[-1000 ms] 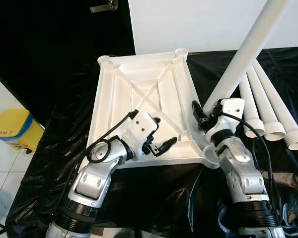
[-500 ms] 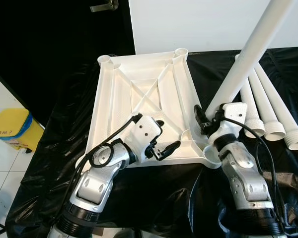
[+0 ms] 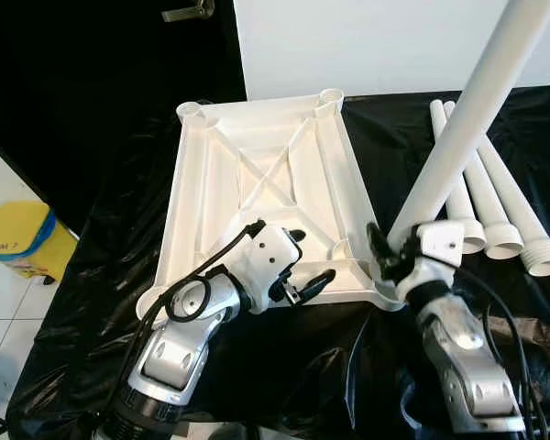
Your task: Building children table
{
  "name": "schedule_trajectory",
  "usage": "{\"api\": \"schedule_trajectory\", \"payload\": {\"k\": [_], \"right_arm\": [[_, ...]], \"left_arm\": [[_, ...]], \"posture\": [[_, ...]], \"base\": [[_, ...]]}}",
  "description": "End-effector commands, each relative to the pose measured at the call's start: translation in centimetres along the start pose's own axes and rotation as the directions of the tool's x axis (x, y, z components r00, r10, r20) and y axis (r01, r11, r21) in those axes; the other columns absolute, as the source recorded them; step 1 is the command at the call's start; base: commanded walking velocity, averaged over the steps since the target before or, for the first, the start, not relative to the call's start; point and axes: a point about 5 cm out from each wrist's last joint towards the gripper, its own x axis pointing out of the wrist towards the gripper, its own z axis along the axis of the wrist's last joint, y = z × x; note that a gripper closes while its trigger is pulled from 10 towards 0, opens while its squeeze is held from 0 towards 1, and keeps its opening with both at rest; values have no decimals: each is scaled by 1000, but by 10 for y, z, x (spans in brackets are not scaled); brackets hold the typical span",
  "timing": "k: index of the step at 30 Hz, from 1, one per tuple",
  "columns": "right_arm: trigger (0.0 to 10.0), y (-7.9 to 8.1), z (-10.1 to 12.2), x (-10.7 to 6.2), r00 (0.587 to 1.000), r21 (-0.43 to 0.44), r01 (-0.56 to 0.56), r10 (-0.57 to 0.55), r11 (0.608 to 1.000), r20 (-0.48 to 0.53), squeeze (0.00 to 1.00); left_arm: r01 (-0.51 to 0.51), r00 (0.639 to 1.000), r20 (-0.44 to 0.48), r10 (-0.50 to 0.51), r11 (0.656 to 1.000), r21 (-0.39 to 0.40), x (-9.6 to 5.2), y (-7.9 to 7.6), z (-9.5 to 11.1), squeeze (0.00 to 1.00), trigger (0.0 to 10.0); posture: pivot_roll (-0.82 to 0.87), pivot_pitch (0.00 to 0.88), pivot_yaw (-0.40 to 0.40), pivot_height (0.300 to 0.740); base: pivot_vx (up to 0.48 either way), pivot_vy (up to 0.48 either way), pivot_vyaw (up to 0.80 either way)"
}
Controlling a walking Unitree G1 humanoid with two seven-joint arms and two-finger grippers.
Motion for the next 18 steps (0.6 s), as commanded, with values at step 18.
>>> {"api": "schedule_trajectory", "payload": {"k": [18], "right_arm": [[10000,3,-17,-16,997,-71,-31,26,997,-71,0]], "left_arm": [[10,1000,13,-10,1000,6,0,-1,3,0,10000]], "posture": [[-55,127,52,740]], "base": [[0,0,0]]}}
